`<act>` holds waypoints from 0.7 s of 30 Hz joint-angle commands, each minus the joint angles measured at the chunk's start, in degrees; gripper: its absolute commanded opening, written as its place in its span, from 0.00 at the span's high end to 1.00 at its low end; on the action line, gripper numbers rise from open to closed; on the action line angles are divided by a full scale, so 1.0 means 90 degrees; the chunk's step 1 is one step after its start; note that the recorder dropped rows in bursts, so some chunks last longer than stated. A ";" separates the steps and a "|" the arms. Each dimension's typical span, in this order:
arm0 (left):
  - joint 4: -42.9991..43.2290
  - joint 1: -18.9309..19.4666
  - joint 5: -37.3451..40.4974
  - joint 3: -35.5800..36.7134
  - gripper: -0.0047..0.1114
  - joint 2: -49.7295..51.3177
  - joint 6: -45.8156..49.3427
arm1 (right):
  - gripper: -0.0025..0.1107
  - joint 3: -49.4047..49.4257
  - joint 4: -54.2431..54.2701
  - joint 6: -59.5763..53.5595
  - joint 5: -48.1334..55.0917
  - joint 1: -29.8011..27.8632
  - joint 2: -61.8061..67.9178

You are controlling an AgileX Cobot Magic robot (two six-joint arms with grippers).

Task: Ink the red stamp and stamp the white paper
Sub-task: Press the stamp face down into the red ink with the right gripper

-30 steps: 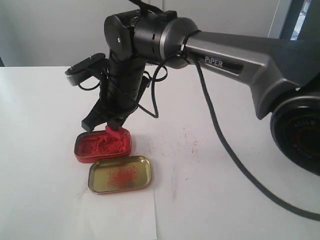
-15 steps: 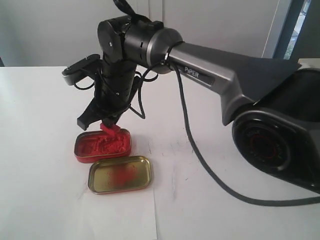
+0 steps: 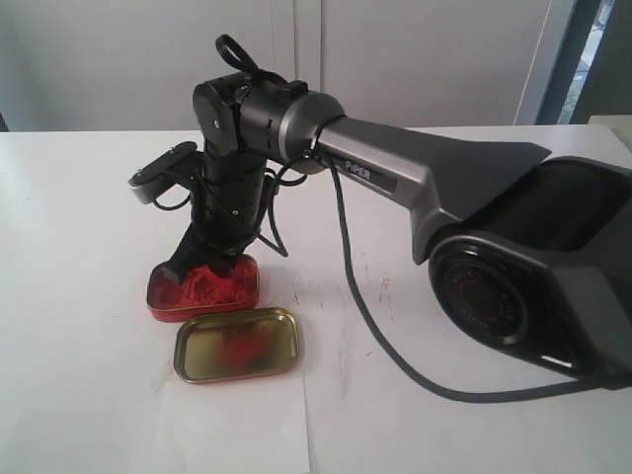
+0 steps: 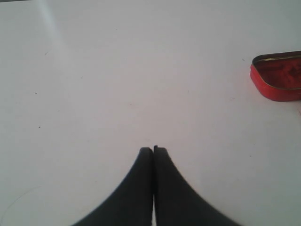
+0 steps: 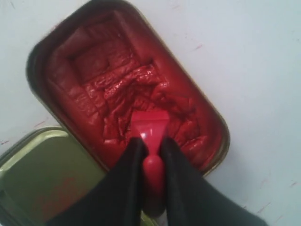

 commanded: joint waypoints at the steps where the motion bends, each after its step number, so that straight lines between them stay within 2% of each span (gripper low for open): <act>1: -0.0040 0.0020 -0.0022 0.0027 0.96 -0.0033 -0.0042 | 0.98 -0.0061 -0.0020 -0.0265 -0.0058 -0.0037 0.0090; 21: -0.0040 0.0020 -0.0022 0.0027 0.96 -0.0033 -0.0042 | 0.98 0.0012 0.0031 -0.0265 -0.0185 -0.0048 0.0118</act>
